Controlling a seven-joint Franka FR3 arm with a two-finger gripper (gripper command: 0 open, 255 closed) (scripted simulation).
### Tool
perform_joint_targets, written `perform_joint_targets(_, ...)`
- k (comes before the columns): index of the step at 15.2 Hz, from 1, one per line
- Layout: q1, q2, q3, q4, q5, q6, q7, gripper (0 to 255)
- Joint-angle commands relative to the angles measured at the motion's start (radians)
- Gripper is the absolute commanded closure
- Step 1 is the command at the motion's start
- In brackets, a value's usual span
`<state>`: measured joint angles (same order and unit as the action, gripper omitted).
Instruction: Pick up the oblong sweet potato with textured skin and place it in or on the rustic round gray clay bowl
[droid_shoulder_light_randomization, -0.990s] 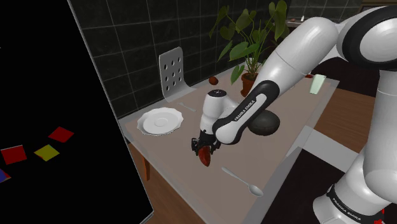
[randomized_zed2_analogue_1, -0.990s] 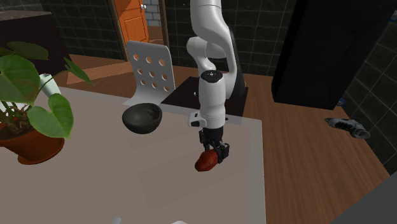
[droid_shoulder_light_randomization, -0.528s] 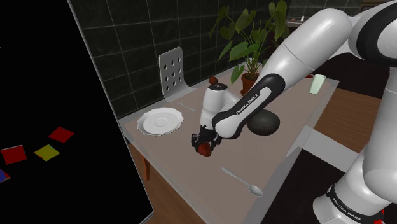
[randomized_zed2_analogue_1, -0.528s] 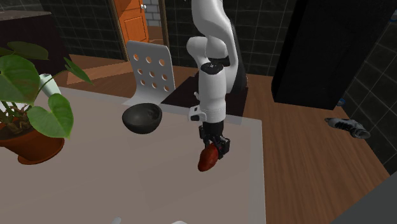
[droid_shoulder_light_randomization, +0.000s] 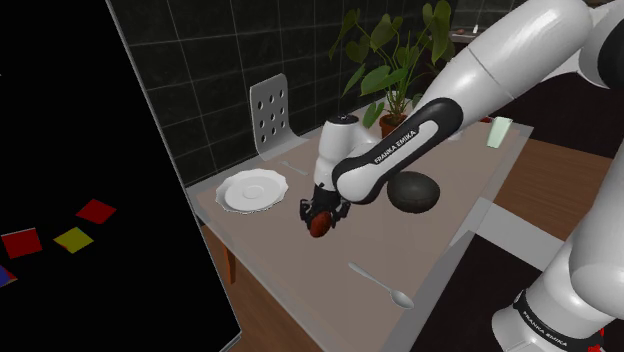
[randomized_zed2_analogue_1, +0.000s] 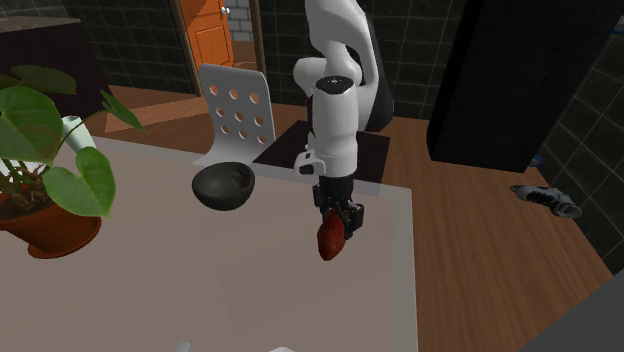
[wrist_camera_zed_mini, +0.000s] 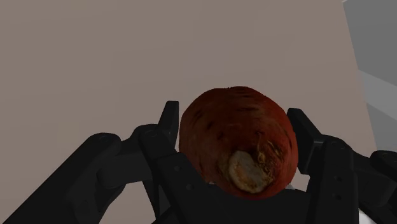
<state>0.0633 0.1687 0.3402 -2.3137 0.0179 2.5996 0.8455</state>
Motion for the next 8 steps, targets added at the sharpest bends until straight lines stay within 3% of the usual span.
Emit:
perform_joint_targets(1, -0.003, -0.024, 0.004, 0.004, 0.013, -0.027, -0.008, 255)
perform_joint_targets(8, -0.01, -0.096, 0.011, 0.028, 0.047, -0.119, -0.027, 255)
